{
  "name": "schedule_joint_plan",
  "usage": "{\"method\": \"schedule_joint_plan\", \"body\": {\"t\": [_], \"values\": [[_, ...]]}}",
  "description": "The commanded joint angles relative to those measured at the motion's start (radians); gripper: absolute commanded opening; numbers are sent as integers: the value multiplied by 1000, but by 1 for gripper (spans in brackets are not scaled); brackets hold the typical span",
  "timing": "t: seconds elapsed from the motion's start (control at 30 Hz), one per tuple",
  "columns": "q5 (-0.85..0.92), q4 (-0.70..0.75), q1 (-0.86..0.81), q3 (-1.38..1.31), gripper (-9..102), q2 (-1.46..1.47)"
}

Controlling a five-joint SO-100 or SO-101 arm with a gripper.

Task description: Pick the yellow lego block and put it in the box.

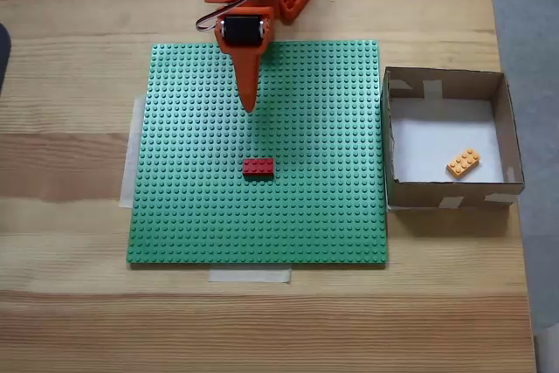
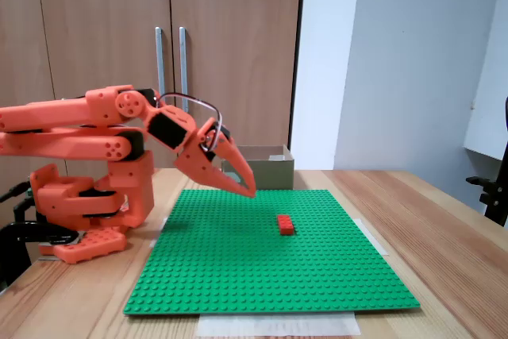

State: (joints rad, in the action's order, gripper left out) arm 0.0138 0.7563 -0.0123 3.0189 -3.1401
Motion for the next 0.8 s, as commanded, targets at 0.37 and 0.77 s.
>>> {"method": "schedule_joint_plan", "body": {"t": [0.37,0.77], "values": [[29,-5,12,98,-1,-100],[37,12,15,137,-1,-123]]}}
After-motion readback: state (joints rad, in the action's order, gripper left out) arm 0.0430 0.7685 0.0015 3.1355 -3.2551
